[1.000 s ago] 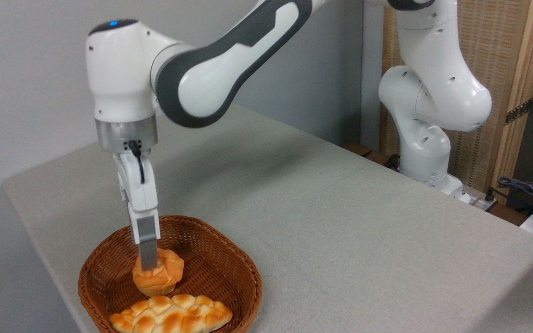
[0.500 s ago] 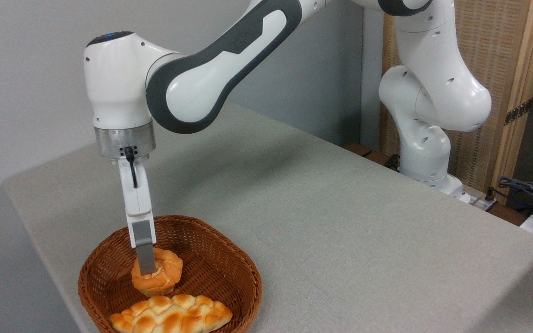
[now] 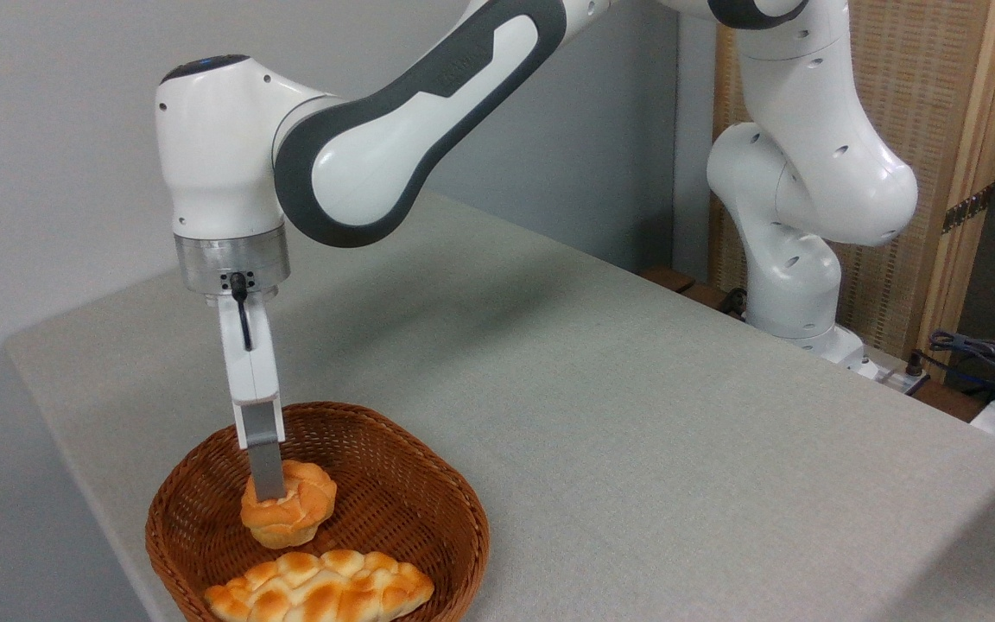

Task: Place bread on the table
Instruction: 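Close the gripper on the round orange bun, then lift the bun out of the basket and carry it onto the table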

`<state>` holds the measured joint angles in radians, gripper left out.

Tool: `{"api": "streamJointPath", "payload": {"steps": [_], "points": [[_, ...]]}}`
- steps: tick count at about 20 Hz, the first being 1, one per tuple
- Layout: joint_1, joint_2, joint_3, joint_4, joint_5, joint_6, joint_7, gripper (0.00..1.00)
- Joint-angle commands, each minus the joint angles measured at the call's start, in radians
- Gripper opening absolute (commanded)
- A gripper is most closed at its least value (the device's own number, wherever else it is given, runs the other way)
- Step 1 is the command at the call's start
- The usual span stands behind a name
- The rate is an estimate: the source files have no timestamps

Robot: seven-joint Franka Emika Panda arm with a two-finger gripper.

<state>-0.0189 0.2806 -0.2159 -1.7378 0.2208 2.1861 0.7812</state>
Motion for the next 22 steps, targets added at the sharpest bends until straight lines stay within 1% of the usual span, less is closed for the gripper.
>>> {"api": "streamJointPath", "payload": {"steps": [1,8,9,12,14,15,16,17,18,19,20,22], "points": [[-0.001,-0.021,0.009,0.007,0.012,0.009,0.010,0.14],[0.019,-0.099,0.013,0.024,0.000,-0.014,0.007,0.15],[0.027,-0.113,0.013,0.024,-0.001,-0.044,0.009,0.15],[0.030,-0.152,0.016,0.024,-0.001,-0.107,0.010,0.15],[0.028,-0.182,0.024,0.021,-0.001,-0.175,0.021,0.15],[0.028,-0.205,0.024,0.014,-0.003,-0.236,0.045,0.15],[0.028,-0.216,0.024,0.011,-0.003,-0.268,0.065,0.16],[0.028,-0.243,0.024,-0.002,-0.003,-0.329,0.114,0.16],[0.028,-0.260,0.024,-0.012,-0.005,-0.353,0.139,0.16],[0.028,-0.302,0.024,-0.050,-0.014,-0.376,0.174,0.17],[0.028,-0.348,0.027,-0.102,-0.038,-0.379,0.193,0.20],[0.028,-0.397,0.027,-0.176,-0.061,-0.382,0.194,0.22]]}}
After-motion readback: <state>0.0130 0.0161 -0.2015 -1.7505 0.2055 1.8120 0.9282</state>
